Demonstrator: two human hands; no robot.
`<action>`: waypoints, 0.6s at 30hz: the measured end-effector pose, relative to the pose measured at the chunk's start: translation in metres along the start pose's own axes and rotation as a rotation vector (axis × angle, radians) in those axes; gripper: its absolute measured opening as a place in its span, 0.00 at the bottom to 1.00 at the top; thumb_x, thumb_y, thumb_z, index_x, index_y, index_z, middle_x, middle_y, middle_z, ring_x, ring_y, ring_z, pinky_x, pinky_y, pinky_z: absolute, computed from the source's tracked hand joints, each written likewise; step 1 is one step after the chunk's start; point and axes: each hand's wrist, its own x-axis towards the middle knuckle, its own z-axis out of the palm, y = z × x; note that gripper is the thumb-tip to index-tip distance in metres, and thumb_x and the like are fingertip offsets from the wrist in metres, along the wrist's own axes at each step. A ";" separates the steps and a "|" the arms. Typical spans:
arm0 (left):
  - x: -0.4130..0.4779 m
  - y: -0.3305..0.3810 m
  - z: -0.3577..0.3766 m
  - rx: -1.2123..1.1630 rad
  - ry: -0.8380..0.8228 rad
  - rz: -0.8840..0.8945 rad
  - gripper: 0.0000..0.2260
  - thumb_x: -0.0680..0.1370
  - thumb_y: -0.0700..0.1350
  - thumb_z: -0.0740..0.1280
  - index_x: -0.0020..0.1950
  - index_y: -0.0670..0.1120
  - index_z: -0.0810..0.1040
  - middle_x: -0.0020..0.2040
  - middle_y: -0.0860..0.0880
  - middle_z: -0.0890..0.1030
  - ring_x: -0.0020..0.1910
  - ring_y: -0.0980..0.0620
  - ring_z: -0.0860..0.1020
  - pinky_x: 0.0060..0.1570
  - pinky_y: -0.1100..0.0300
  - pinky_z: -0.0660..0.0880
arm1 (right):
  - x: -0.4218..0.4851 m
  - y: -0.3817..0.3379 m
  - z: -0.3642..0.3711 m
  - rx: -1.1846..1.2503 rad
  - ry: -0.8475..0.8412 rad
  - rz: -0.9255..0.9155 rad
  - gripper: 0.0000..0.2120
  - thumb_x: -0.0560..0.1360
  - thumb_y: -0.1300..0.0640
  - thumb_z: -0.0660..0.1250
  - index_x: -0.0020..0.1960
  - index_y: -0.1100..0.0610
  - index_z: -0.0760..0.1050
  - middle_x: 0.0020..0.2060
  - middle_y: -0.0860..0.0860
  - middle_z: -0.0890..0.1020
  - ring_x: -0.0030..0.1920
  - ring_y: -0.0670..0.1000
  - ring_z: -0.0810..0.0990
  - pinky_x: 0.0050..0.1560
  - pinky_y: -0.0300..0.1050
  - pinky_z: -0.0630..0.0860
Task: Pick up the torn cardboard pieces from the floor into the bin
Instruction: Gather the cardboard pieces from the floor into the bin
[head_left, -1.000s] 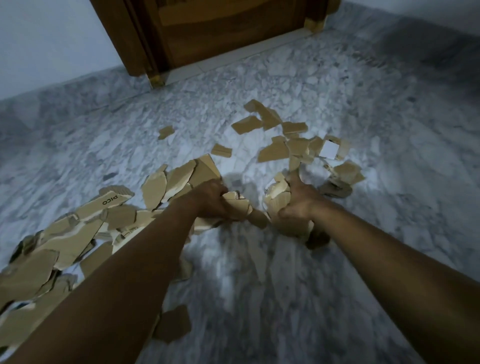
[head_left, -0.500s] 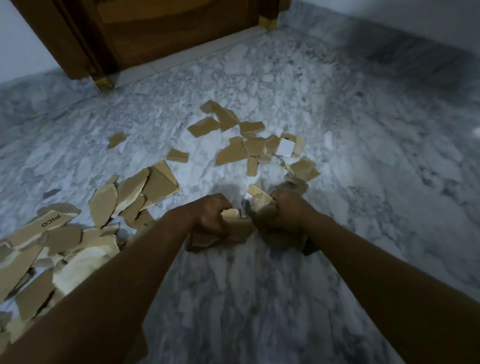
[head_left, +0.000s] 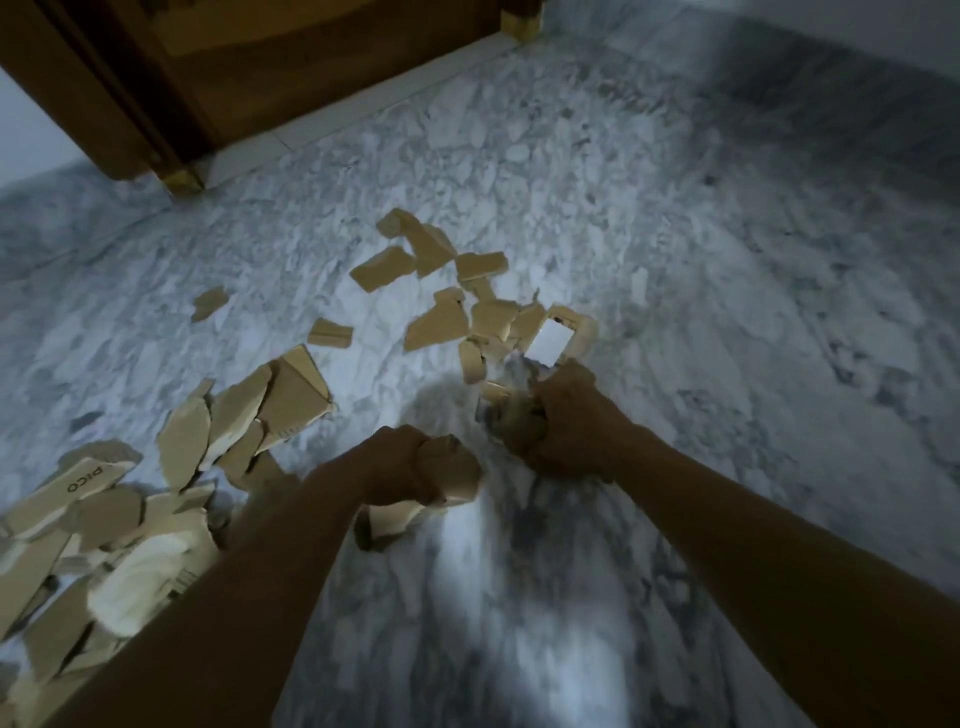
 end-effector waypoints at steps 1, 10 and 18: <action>0.000 0.003 -0.006 -0.005 0.008 -0.016 0.17 0.67 0.49 0.79 0.53 0.47 0.82 0.47 0.49 0.83 0.49 0.51 0.81 0.45 0.62 0.71 | -0.003 0.002 -0.015 0.078 -0.061 0.005 0.21 0.61 0.41 0.72 0.49 0.51 0.74 0.44 0.52 0.77 0.44 0.57 0.79 0.45 0.47 0.78; 0.011 0.054 -0.069 0.021 0.048 -0.118 0.17 0.70 0.50 0.78 0.54 0.44 0.83 0.51 0.44 0.84 0.48 0.49 0.80 0.43 0.59 0.71 | 0.012 0.042 -0.062 -0.133 -0.343 -0.096 0.20 0.69 0.49 0.73 0.59 0.52 0.76 0.55 0.54 0.80 0.53 0.56 0.81 0.56 0.55 0.79; 0.037 0.078 -0.067 -0.033 0.046 -0.002 0.12 0.71 0.48 0.77 0.50 0.44 0.83 0.49 0.45 0.82 0.49 0.46 0.80 0.44 0.59 0.71 | 0.001 0.049 -0.044 -0.312 -0.327 -0.231 0.30 0.72 0.43 0.68 0.72 0.50 0.67 0.66 0.54 0.72 0.68 0.58 0.69 0.74 0.68 0.50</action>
